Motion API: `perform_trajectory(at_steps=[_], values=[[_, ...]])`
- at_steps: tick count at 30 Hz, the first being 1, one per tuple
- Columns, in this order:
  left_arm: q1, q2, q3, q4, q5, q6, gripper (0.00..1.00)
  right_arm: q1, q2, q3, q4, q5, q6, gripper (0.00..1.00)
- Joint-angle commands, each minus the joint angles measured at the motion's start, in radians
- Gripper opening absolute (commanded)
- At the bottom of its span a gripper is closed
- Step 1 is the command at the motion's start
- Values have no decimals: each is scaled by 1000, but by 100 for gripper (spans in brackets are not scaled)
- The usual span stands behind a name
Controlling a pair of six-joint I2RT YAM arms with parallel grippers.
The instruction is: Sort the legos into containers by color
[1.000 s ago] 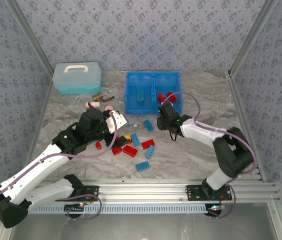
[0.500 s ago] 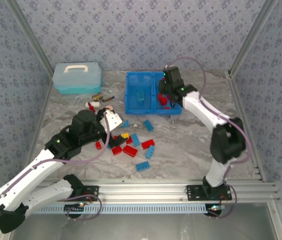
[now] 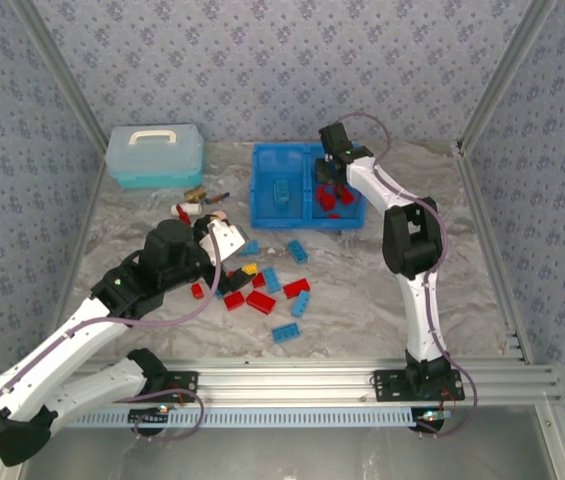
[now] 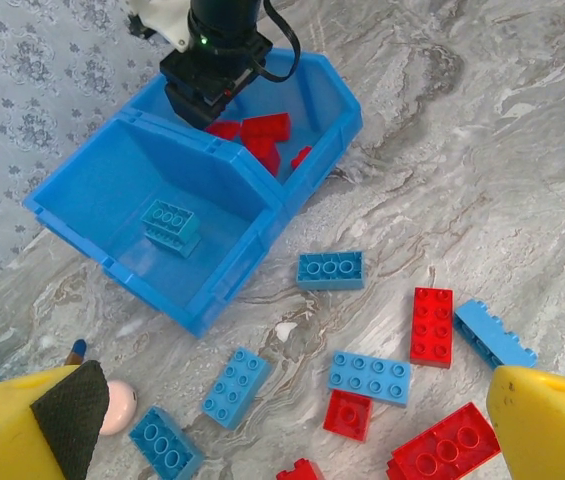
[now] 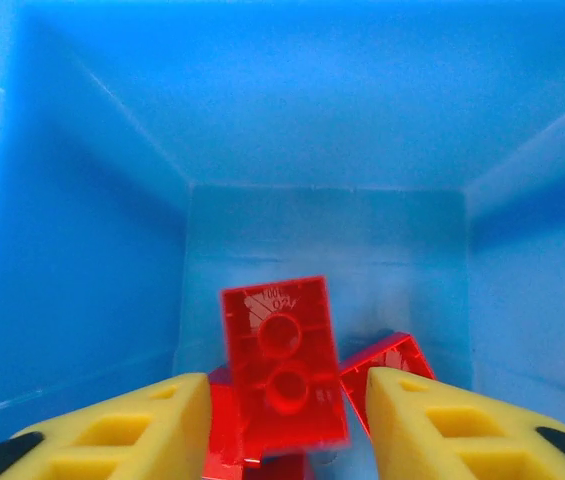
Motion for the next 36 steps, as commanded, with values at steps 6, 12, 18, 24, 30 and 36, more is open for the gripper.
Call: perform_trajectory(at_steps=[6,12,18,24,30,36], values=[[-3,75,1,24,-76,0,99,-38,-259,-84,-62,-34,-19,60],[-97,265,223,-101,-372,-430,99,-13,-747,-539,83,-100,64,65],[-186,536,447,-260,-505,-892,99,65,-1241,-963,73,-91,120,91],[-187,744,472,-164,-384,-1194,88,62,-1594,-1049,-209,-77,136,100],[-207,967,544,-146,-395,-1318,86,58,-1726,-1063,-344,-96,196,100],[-212,1101,610,-124,-408,-1369,86,58,-1725,-1076,-345,-140,218,100]])
